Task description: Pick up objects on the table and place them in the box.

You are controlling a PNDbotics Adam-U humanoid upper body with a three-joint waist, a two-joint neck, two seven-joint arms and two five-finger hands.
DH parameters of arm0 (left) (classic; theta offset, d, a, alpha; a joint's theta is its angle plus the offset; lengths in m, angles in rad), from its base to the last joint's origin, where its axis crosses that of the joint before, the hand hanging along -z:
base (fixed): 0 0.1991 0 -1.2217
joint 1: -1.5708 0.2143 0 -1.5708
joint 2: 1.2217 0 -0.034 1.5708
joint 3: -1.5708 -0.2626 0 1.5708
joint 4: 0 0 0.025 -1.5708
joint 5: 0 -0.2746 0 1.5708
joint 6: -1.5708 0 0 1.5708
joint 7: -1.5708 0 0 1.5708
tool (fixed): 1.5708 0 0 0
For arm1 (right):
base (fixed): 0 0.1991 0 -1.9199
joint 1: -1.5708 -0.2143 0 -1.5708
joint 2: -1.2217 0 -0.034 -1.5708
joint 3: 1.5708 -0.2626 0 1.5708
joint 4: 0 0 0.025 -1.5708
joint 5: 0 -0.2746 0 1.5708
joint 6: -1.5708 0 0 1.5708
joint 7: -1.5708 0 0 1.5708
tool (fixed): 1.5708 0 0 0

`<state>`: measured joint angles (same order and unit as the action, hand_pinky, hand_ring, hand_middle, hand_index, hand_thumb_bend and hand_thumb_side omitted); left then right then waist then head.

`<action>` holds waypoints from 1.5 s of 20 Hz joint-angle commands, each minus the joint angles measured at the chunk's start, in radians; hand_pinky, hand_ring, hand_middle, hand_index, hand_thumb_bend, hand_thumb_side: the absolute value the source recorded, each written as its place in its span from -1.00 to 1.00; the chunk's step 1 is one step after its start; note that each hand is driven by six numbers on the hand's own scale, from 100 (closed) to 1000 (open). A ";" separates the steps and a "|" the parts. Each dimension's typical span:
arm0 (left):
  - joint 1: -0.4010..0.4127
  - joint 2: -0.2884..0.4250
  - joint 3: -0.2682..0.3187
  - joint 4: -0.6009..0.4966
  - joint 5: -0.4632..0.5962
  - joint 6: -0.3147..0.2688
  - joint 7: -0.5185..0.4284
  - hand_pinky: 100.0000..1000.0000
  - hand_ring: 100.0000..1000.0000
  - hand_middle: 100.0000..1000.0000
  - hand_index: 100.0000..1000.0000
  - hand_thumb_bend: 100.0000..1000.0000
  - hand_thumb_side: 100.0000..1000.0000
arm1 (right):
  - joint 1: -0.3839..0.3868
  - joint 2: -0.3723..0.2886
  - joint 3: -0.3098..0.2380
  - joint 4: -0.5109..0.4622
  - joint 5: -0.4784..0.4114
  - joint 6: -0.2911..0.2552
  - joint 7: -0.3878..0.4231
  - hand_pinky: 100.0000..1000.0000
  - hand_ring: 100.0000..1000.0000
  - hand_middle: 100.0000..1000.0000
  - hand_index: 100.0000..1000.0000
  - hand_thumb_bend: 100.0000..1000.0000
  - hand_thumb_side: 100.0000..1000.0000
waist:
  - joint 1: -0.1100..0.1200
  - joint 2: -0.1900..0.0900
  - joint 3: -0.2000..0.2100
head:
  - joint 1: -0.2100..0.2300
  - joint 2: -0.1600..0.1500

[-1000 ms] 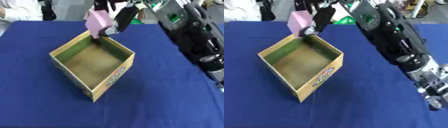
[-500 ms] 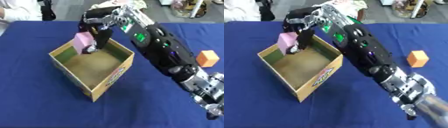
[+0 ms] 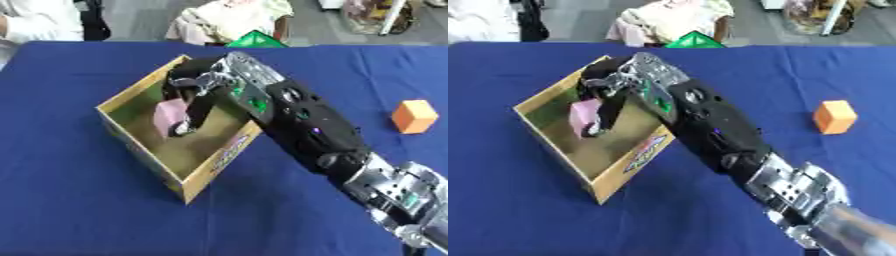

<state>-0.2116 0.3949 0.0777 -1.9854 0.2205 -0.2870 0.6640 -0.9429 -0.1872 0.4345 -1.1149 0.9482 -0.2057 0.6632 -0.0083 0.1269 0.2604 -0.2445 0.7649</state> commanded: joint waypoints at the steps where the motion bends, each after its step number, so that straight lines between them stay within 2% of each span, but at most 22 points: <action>1: -0.006 0.010 0.007 -0.015 0.001 0.001 0.002 0.66 0.25 0.40 0.67 -0.03 0.91 | -0.014 0.003 -0.014 -0.005 0.039 -0.018 -0.025 0.15 0.40 0.35 0.44 -0.46 -0.04 | 0.007 -0.010 0.000 | 0.001 0.003; 2: -0.005 0.010 0.007 -0.015 0.001 0.001 0.002 0.66 0.25 0.40 0.67 -0.03 0.91 | -0.012 0.004 -0.014 -0.006 0.047 -0.021 -0.028 0.33 0.60 0.57 0.67 -0.31 0.08 | 0.007 -0.011 0.000 | 0.002 0.002; 4: -0.005 0.009 0.007 -0.015 0.001 0.001 0.002 0.66 0.25 0.40 0.67 -0.03 0.91 | -0.011 0.001 -0.014 -0.012 0.065 -0.027 -0.029 0.51 0.79 0.73 0.80 -0.12 0.17 | 0.007 -0.011 0.000 | 0.002 0.001; 6: -0.005 0.010 0.007 -0.015 0.001 0.001 0.002 0.66 0.25 0.40 0.67 -0.02 0.91 | -0.011 -0.003 -0.015 -0.026 0.083 -0.031 -0.032 0.58 0.85 0.78 0.84 0.02 0.20 | 0.006 -0.012 0.000 | 0.004 0.001; 12: -0.006 0.010 0.006 -0.015 0.000 0.001 0.001 0.66 0.25 0.40 0.67 -0.02 0.91 | -0.014 -0.017 -0.022 -0.078 0.064 -0.041 -0.028 0.59 0.87 0.77 0.84 0.06 0.18 | 0.006 -0.013 -0.003 | 0.007 0.003; 18: -0.005 0.013 0.007 -0.015 -0.001 0.001 0.002 0.66 0.25 0.40 0.67 -0.02 0.91 | -0.009 -0.055 -0.052 -0.138 0.027 -0.032 -0.016 0.58 0.83 0.75 0.82 -0.03 0.18 | 0.007 -0.015 -0.009 | 0.013 0.002; 24: -0.002 0.017 0.010 -0.015 -0.005 0.002 0.006 0.66 0.24 0.40 0.67 -0.02 0.91 | 0.024 -0.174 -0.124 -0.237 -0.070 0.016 -0.027 0.56 0.79 0.72 0.80 -0.12 0.15 | 0.006 -0.015 -0.020 | 0.026 0.005; 30: 0.004 0.025 0.016 -0.015 -0.012 0.002 0.013 0.66 0.24 0.40 0.67 -0.02 0.91 | 0.086 -0.373 -0.211 -0.272 -0.146 0.079 -0.025 0.57 0.81 0.72 0.81 -0.06 -0.02 | 0.007 -0.017 -0.036 | 0.046 0.005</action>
<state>-0.2018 0.3889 0.0820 -1.9854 0.2136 -0.2849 0.6732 -0.8407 -0.5006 0.2492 -1.3619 0.8208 -0.1396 0.6393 -0.0068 0.1246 0.2220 -0.2037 0.7648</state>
